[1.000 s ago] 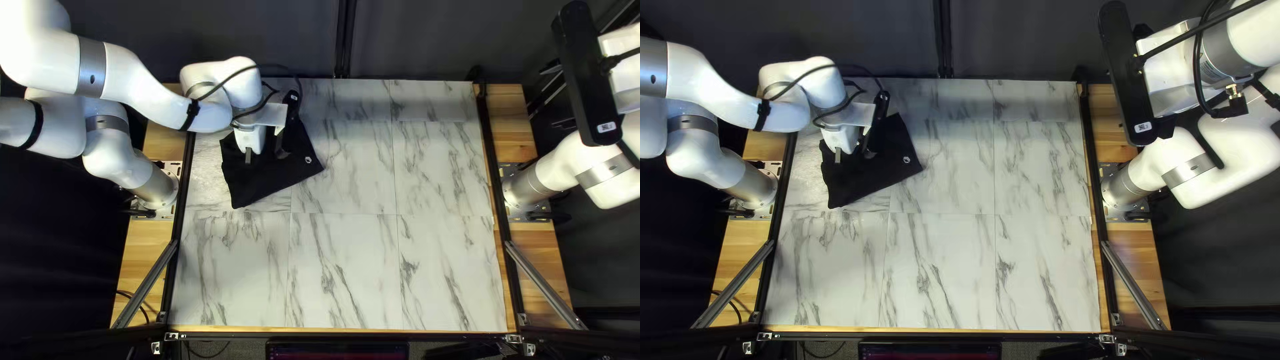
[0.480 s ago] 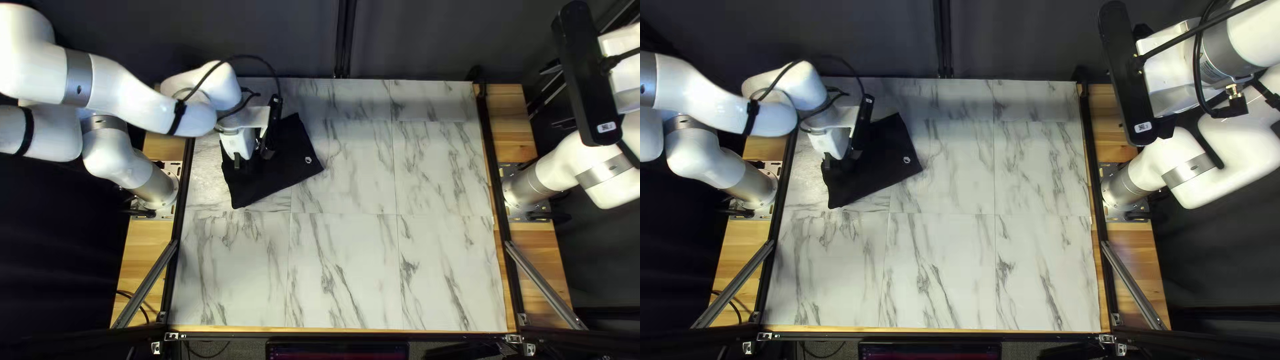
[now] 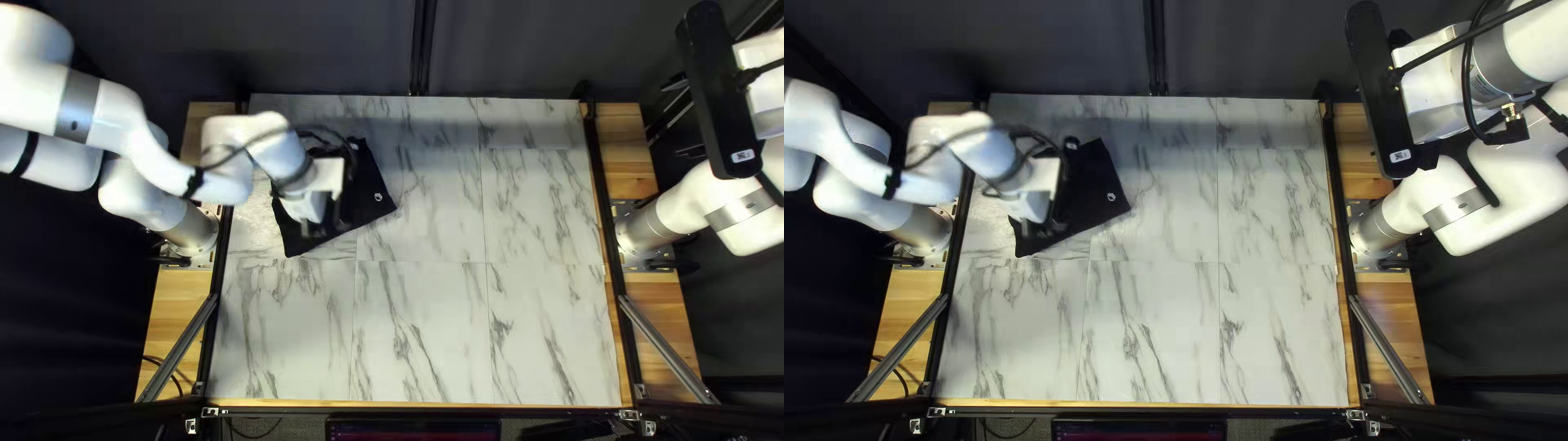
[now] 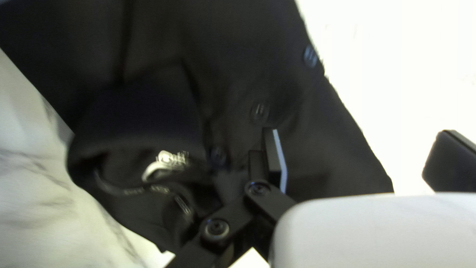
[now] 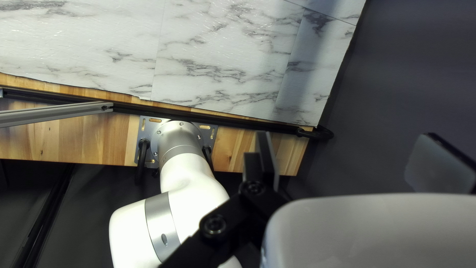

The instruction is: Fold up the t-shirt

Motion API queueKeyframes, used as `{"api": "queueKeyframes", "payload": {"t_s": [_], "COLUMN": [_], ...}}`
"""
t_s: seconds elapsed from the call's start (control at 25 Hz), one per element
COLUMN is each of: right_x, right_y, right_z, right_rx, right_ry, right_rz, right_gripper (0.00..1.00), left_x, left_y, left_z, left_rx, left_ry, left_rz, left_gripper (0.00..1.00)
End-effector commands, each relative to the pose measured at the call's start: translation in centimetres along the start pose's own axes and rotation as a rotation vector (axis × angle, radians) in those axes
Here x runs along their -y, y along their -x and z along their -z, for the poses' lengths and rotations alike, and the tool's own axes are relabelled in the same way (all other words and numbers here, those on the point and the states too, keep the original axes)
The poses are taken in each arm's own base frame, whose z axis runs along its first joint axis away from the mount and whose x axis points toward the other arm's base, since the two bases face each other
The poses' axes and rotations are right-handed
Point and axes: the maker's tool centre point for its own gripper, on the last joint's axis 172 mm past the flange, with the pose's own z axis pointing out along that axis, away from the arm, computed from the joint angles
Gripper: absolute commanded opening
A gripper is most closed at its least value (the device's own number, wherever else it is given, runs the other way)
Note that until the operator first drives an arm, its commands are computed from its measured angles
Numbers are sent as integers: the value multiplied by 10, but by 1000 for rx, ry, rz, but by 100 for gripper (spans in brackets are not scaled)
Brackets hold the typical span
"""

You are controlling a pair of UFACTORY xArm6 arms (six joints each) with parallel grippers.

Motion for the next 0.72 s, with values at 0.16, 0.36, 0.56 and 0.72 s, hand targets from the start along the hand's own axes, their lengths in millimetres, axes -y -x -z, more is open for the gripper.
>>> {"api": "queueKeyframes", "payload": {"t_s": [0.16,0.36,0.56,0.72], "right_x": [0,0,0,0], "right_y": [0,0,0,0], "right_z": [0,0,0,0], "right_rx": [0,0,0,0], "right_ry": [0,0,0,0], "right_rz": [0,0,0,0], "right_gripper": [100,100,100,100], "left_x": [31,41,46,41], "left_y": [-4,19,33,30], "left_z": [-30,-54,-73,-75], "left_rx": [-22,20,46,37], "left_ry": [-110,-126,-114,-95], "left_rz": [-133,-183,-203,-217], "left_gripper": [100,100,100,100]}}
